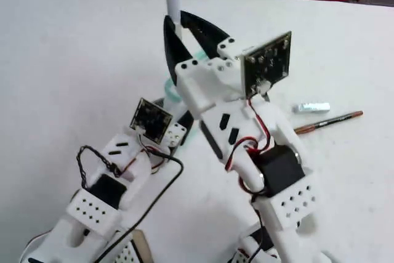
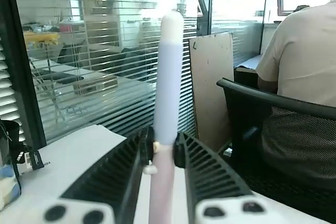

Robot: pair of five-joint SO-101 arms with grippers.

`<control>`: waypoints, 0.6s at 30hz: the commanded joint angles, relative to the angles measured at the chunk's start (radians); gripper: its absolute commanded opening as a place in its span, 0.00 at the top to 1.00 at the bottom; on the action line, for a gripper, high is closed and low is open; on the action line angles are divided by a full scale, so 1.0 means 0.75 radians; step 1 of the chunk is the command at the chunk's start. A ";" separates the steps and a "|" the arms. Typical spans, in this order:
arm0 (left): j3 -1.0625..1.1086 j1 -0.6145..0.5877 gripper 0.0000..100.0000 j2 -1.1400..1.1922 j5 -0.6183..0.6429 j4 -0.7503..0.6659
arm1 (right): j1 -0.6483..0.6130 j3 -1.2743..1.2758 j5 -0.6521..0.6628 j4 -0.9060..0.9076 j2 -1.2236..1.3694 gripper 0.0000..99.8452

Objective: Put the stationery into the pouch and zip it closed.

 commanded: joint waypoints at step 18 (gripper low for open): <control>-0.045 -0.091 0.81 -0.019 0.270 0.010 | 0.005 0.317 0.004 -0.005 -0.001 0.98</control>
